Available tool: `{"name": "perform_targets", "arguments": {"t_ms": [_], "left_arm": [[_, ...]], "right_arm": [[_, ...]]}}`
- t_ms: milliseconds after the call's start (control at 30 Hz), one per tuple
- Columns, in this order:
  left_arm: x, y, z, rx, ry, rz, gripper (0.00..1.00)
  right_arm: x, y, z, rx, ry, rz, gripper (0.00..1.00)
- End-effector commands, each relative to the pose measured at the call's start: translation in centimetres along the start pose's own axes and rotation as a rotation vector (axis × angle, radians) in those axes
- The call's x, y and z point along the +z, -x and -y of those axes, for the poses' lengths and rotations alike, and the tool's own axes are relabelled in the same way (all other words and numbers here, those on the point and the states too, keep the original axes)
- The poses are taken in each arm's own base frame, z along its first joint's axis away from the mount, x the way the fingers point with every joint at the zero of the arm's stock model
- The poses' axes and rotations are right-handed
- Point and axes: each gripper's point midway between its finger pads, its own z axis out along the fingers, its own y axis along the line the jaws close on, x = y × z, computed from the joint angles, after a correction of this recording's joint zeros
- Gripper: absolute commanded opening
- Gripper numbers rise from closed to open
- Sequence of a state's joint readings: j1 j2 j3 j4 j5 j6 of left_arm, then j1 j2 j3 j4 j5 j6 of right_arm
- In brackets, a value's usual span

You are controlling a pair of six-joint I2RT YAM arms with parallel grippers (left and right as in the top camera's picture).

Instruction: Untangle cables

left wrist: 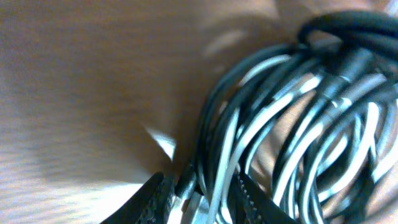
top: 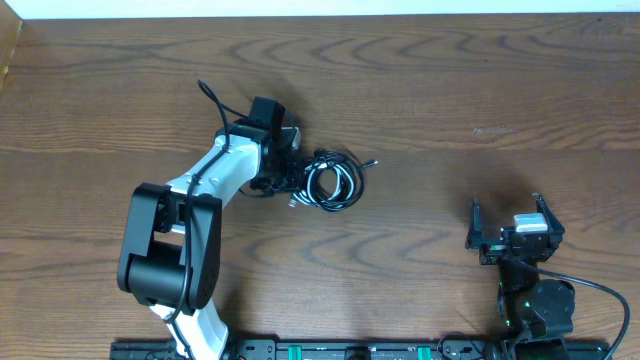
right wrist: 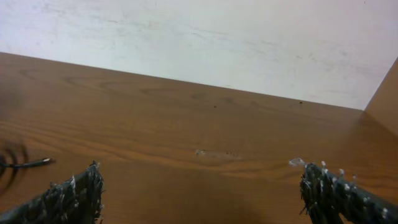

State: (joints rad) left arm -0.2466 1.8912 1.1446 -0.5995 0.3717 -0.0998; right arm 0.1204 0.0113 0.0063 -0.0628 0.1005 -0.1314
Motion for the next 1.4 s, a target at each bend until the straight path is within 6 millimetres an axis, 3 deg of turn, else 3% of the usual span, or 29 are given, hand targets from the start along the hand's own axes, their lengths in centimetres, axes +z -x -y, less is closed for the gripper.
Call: {"name": "perform_targets", "arguments": {"t_ms": [0,267,367,500,700,933,1100,1367], "left_arm": [[0.6,-2.0,1.4,-0.016,-0.098,-0.088,0.33],[0.0,-6.5,1.1,-0.138,-0.071,-0.270,0.33],[0.1,-7.5,2.7,-0.143,-0.145,-0.307,0.33],[-0.3,-8.0,4.6,-0.146,-0.232,-0.334,0.25],[-3.6,-7.3,6.5,-0.154,-0.289,-0.260,0.33],[-7.6,-3.9,2.6,-0.141,0.009,0.033,0.40],[-9.0,-1.1,0.9,-0.050,0.128,0.186,0.64],[-6.3,-3.9,-0.3,0.014,0.169,0.040,0.64]], "right_arm": [[0.0,0.0,-0.2,0.014,0.009,0.001,0.99],[0.0,0.0,-0.2,0.014,0.009,0.001,0.99],[0.0,0.0,-0.2,0.014,0.009,0.001,0.99],[0.0,0.0,-0.2,0.014,0.009,0.001,0.99],[0.0,0.0,-0.2,0.014,0.009,0.001,0.99],[0.0,0.0,-0.2,0.014,0.009,0.001,0.99],[0.0,0.0,-0.2,0.014,0.009,0.001,0.99],[0.0,0.0,-0.2,0.014,0.009,0.001,0.99]]}}
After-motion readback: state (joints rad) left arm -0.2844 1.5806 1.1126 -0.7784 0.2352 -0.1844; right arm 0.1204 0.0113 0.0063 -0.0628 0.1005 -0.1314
